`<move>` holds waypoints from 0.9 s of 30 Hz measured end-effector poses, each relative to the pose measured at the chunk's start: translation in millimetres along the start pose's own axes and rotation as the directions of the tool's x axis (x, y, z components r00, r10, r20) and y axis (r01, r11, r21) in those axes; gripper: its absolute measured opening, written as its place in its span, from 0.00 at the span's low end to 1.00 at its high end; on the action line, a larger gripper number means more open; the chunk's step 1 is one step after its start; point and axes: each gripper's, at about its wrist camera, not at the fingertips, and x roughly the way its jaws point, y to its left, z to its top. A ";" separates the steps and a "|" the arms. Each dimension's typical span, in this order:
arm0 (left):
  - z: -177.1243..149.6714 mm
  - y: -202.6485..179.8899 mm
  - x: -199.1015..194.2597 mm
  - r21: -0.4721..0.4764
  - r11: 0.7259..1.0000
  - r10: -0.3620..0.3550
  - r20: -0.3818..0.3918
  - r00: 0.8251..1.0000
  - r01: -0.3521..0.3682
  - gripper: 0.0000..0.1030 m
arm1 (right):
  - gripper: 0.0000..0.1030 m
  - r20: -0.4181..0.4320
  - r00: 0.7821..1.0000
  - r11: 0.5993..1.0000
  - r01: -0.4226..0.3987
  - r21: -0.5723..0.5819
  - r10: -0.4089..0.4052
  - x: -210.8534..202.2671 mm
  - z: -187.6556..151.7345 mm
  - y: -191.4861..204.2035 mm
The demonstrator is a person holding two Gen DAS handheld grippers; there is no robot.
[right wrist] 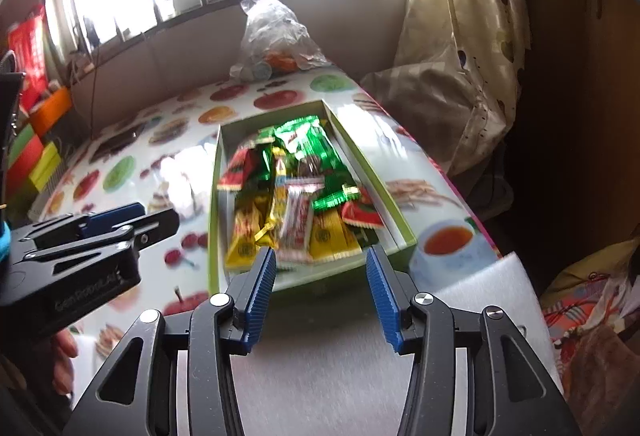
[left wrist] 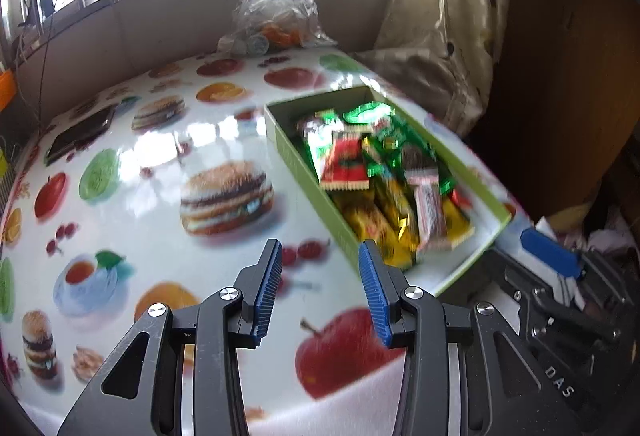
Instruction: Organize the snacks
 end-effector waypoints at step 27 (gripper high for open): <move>-60.7 -11.5 19.8 0.019 1.000 0.023 -0.082 0.996 -0.021 0.40 | 0.47 -0.099 0.992 0.997 0.076 -0.024 -0.078 19.7 -54.3 2.1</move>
